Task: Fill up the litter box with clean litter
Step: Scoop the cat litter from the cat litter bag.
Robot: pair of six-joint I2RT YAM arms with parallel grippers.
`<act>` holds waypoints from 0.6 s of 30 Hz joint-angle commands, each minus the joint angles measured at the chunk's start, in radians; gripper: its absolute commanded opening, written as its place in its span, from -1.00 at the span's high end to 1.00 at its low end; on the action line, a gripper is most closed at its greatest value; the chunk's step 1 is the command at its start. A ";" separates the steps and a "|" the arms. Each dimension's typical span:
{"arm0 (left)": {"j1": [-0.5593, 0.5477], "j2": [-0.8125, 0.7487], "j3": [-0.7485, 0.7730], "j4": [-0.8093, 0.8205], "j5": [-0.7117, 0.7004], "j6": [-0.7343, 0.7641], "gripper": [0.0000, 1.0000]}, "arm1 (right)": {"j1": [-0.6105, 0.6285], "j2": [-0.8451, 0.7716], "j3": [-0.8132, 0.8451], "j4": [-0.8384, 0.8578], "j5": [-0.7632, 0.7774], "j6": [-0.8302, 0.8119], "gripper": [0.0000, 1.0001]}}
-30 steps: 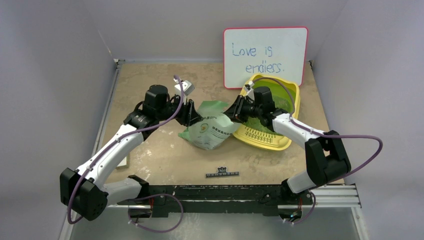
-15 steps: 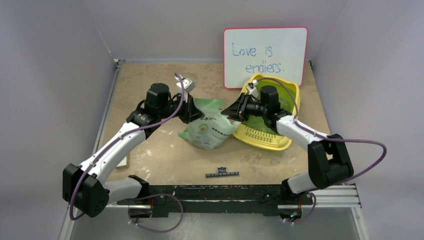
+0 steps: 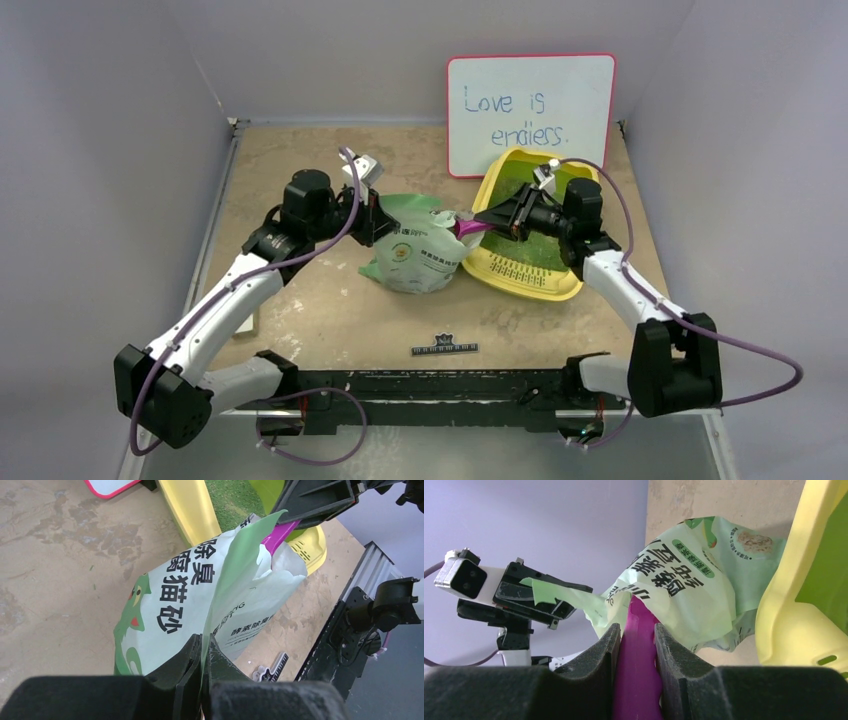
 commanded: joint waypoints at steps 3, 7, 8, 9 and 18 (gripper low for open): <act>0.008 -0.056 0.053 0.073 -0.051 0.030 1.00 | -0.029 -0.063 -0.021 -0.005 -0.085 -0.005 1.00; 0.009 -0.071 0.056 0.051 -0.067 0.042 1.00 | -0.080 -0.088 -0.054 0.037 -0.120 0.031 1.00; 0.008 -0.073 0.059 0.044 -0.071 0.046 1.00 | -0.096 -0.095 -0.059 0.036 -0.127 0.032 1.00; 0.008 -0.075 0.061 0.036 -0.073 0.050 1.00 | -0.110 -0.102 -0.064 0.035 -0.135 0.033 1.00; 0.008 -0.085 0.064 0.020 -0.056 0.050 1.00 | -0.168 -0.122 -0.092 0.065 -0.153 0.045 1.00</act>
